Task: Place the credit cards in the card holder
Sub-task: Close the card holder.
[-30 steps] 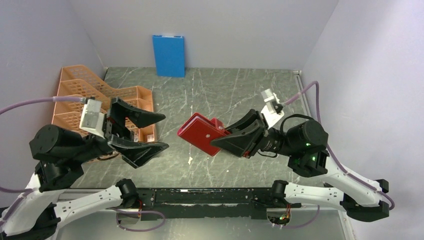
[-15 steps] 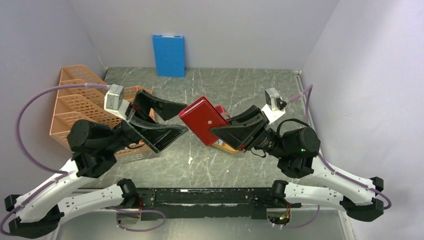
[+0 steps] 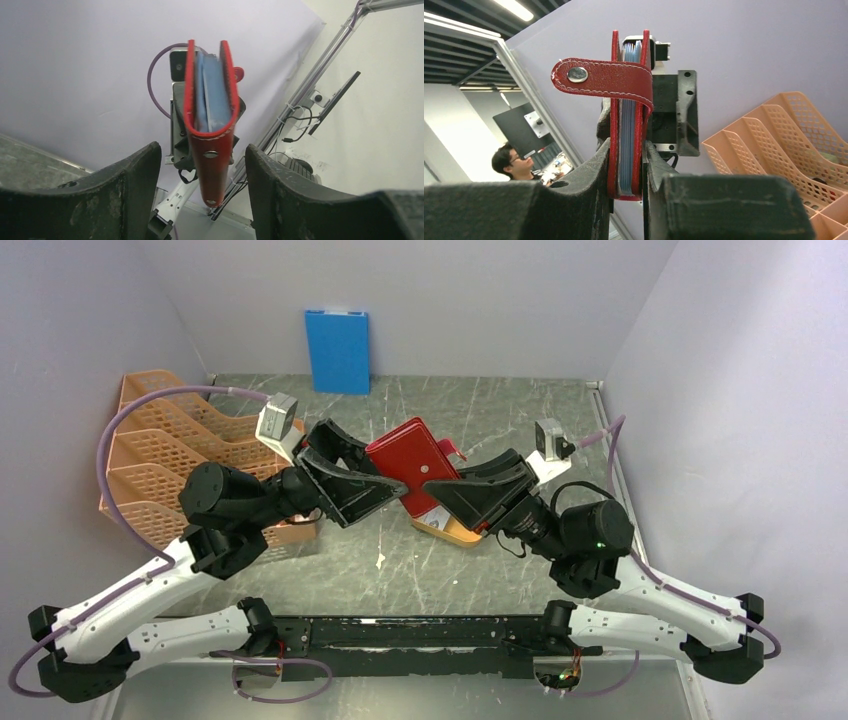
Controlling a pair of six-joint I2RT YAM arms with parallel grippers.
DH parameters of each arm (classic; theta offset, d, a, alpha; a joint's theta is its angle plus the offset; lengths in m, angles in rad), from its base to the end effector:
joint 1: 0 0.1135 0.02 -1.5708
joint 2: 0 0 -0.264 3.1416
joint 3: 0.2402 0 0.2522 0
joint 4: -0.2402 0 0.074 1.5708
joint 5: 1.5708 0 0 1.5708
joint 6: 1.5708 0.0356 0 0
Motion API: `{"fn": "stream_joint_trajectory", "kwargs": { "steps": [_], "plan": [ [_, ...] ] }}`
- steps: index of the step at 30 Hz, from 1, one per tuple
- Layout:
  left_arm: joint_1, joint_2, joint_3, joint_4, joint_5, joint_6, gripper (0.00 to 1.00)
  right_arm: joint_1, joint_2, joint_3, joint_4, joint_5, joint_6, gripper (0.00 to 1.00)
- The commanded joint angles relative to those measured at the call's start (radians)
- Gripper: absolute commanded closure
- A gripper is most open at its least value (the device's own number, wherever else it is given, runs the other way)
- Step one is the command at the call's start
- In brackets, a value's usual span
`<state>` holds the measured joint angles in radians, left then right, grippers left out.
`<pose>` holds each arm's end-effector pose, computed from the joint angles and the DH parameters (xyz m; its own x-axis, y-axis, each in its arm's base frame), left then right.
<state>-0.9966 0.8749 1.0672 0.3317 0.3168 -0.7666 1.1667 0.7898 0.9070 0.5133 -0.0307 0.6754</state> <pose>0.0847 -0.1514 0.4758 -0.4593 -0.5035 -0.7318 0.8687 -0.0828 -0.4883 0.0615 0.1466 0.4538 -0.3998 0.6545 -0.6417 -0.8698 -0.0500 0.4909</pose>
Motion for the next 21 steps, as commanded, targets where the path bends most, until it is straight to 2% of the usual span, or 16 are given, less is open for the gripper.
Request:
{"fn": "stream_joint_trajectory", "kwargs": {
  "steps": [1,5,7,11,21],
  "plan": [
    [0.001,0.006,-0.002,0.093,0.051,-0.043,0.39,-0.001,-0.020,-0.005,0.070,0.069,0.001,1.00],
    [0.001,0.029,0.014,0.087,0.069,-0.052,0.56,0.000,-0.025,-0.009,0.065,0.085,-0.007,1.00],
    [0.001,0.034,0.014,0.084,0.071,-0.054,0.56,0.000,-0.028,-0.013,0.068,0.093,-0.010,1.00],
    [0.001,0.034,0.003,0.090,0.063,-0.056,0.48,0.000,-0.033,-0.017,0.064,0.099,-0.015,1.00],
    [0.001,0.052,0.020,0.100,0.058,-0.051,0.51,-0.001,-0.028,-0.025,0.063,0.099,-0.013,1.00]
  ]
}}
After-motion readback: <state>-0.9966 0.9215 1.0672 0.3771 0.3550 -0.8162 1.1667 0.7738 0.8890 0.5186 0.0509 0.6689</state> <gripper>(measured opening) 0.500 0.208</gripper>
